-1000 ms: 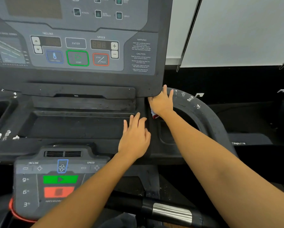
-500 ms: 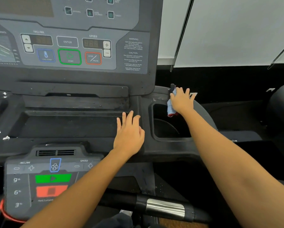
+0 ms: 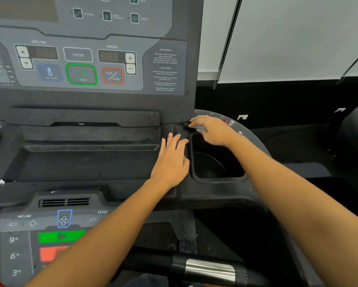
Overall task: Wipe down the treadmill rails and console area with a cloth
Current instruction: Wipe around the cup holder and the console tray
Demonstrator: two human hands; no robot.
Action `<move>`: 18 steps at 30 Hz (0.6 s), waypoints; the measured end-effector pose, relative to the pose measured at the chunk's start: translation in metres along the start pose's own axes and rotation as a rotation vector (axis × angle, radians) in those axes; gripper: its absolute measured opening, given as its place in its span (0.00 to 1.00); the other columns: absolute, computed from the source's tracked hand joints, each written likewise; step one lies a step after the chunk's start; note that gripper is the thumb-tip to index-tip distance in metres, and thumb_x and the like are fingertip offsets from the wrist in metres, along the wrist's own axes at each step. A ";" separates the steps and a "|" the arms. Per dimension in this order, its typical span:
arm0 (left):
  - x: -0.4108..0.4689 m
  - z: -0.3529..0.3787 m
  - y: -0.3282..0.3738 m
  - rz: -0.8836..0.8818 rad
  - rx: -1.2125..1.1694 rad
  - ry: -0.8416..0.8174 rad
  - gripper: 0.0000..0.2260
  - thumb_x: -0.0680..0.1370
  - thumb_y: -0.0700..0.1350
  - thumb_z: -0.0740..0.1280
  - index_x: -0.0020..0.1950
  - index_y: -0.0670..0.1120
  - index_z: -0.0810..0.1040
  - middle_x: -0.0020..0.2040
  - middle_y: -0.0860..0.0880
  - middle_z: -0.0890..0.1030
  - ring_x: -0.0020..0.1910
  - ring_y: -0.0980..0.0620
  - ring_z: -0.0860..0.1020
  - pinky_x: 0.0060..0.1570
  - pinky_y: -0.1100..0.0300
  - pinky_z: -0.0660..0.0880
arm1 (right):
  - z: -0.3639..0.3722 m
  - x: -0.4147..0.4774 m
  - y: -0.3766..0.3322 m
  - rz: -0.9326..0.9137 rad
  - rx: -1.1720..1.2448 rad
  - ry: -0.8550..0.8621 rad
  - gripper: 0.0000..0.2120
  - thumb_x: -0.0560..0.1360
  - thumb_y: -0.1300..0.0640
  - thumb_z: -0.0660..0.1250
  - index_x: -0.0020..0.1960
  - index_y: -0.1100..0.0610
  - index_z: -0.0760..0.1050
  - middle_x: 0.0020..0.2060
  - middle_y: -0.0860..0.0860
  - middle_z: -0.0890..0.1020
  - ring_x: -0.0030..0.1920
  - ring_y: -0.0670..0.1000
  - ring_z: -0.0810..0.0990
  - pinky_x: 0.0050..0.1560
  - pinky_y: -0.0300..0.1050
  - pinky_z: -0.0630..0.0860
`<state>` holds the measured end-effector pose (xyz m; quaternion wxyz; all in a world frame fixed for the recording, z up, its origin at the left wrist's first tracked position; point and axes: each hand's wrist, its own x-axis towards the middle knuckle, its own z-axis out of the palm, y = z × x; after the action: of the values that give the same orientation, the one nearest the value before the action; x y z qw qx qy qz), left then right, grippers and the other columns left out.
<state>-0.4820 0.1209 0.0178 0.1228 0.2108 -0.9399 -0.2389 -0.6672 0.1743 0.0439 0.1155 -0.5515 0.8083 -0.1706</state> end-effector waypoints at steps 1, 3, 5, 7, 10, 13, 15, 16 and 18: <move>0.000 0.000 -0.001 -0.005 -0.010 0.003 0.22 0.79 0.40 0.56 0.73 0.43 0.59 0.75 0.43 0.55 0.76 0.44 0.45 0.73 0.53 0.40 | -0.003 -0.005 0.009 0.016 -0.005 -0.009 0.18 0.77 0.66 0.60 0.65 0.54 0.73 0.68 0.51 0.72 0.71 0.51 0.66 0.72 0.47 0.57; 0.001 0.000 0.000 -0.007 -0.001 0.005 0.22 0.79 0.40 0.55 0.73 0.43 0.59 0.75 0.43 0.56 0.76 0.45 0.46 0.73 0.53 0.40 | -0.009 -0.016 0.027 0.047 -0.034 -0.037 0.19 0.77 0.65 0.60 0.65 0.52 0.73 0.69 0.49 0.70 0.74 0.51 0.60 0.74 0.49 0.50; 0.003 0.002 0.001 -0.005 0.038 -0.002 0.22 0.79 0.41 0.55 0.73 0.43 0.59 0.75 0.43 0.56 0.76 0.44 0.47 0.74 0.52 0.41 | -0.011 -0.022 0.041 0.059 -0.038 -0.060 0.19 0.78 0.63 0.60 0.66 0.49 0.72 0.70 0.48 0.69 0.76 0.51 0.55 0.76 0.55 0.46; 0.004 0.004 0.003 -0.002 0.088 -0.008 0.22 0.79 0.42 0.55 0.73 0.43 0.59 0.75 0.43 0.57 0.76 0.44 0.47 0.74 0.50 0.42 | -0.009 -0.021 0.041 0.060 -0.019 -0.055 0.18 0.78 0.62 0.60 0.66 0.50 0.71 0.70 0.49 0.69 0.75 0.52 0.55 0.76 0.56 0.46; 0.005 0.006 0.002 0.003 0.127 -0.003 0.22 0.79 0.43 0.55 0.73 0.43 0.59 0.75 0.43 0.58 0.76 0.44 0.48 0.74 0.50 0.43 | -0.003 -0.011 0.025 0.047 0.014 -0.025 0.17 0.78 0.62 0.60 0.66 0.53 0.71 0.69 0.52 0.71 0.73 0.53 0.61 0.76 0.52 0.46; 0.006 0.007 0.001 0.007 0.137 -0.004 0.22 0.79 0.43 0.55 0.73 0.43 0.60 0.75 0.43 0.58 0.76 0.44 0.47 0.74 0.51 0.42 | 0.005 -0.001 0.006 0.005 0.044 -0.016 0.17 0.78 0.62 0.60 0.66 0.56 0.71 0.68 0.54 0.72 0.73 0.53 0.62 0.75 0.50 0.45; 0.006 0.007 0.000 0.009 0.139 -0.003 0.22 0.79 0.44 0.55 0.73 0.43 0.60 0.75 0.43 0.59 0.76 0.45 0.48 0.73 0.52 0.42 | 0.009 0.002 0.001 -0.015 0.044 -0.028 0.17 0.79 0.60 0.60 0.67 0.57 0.71 0.68 0.54 0.72 0.74 0.53 0.61 0.75 0.50 0.45; 0.006 0.007 -0.001 0.009 0.135 -0.004 0.21 0.79 0.44 0.55 0.73 0.43 0.61 0.75 0.44 0.59 0.76 0.45 0.48 0.73 0.53 0.42 | 0.008 0.001 0.001 -0.020 0.037 -0.033 0.17 0.79 0.57 0.60 0.67 0.56 0.71 0.68 0.54 0.71 0.74 0.53 0.60 0.75 0.50 0.45; 0.007 0.006 -0.001 0.007 0.125 -0.006 0.21 0.79 0.44 0.55 0.72 0.43 0.62 0.75 0.44 0.60 0.76 0.46 0.48 0.73 0.53 0.42 | 0.006 -0.005 0.006 -0.001 0.019 -0.021 0.18 0.80 0.52 0.58 0.68 0.56 0.71 0.69 0.53 0.71 0.74 0.52 0.59 0.74 0.51 0.45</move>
<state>-0.4894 0.1193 0.0128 0.1076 0.2139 -0.9541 -0.1800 -0.6683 0.1798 0.0355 0.1292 -0.5525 0.8051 -0.1727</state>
